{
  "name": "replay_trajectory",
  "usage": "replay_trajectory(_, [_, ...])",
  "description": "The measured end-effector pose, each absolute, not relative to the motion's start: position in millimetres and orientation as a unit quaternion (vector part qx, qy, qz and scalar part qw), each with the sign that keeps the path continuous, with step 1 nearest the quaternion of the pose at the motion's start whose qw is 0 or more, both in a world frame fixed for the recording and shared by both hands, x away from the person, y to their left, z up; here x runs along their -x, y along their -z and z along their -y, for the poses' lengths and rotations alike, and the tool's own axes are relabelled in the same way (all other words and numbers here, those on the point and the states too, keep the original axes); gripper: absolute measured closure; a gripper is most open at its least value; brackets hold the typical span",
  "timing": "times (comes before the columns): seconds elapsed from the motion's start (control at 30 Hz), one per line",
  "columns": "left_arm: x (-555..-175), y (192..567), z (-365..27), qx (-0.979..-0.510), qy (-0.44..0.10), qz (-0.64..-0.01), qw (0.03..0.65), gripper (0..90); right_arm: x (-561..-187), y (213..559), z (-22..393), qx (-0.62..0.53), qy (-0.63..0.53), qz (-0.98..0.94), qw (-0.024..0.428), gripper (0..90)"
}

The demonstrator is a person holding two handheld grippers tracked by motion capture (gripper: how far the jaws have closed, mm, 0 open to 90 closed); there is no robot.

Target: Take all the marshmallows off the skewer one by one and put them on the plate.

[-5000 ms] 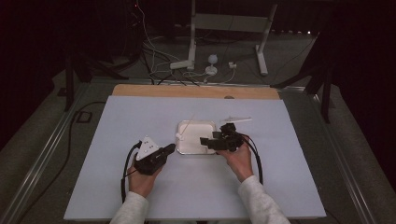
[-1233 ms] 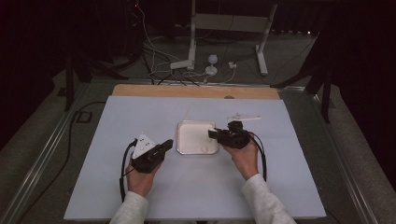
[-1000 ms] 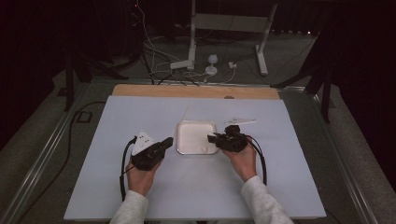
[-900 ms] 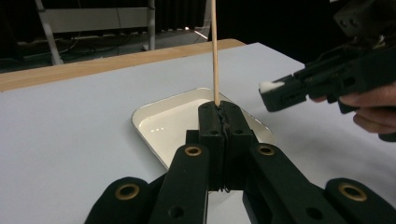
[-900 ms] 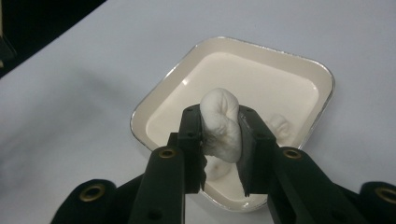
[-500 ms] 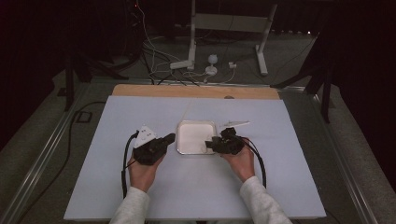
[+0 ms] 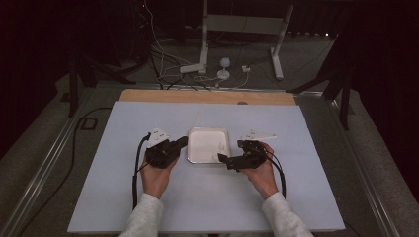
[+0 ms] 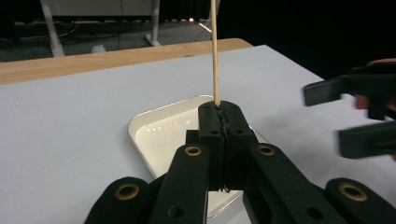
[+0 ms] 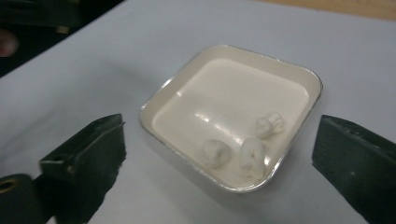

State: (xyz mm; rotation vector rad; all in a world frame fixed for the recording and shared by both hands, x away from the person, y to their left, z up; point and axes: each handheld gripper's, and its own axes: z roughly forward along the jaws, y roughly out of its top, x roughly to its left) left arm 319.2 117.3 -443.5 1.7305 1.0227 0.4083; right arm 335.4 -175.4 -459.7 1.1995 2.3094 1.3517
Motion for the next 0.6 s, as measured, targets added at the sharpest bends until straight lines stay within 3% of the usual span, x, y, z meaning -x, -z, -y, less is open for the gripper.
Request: replay_trajectory(0.6, [-333,454,-97,-0.73,-0.167,-0.445,0.491,90.0,-302,457,215,-0.394,-0.493,-0.766,0.121,0.0])
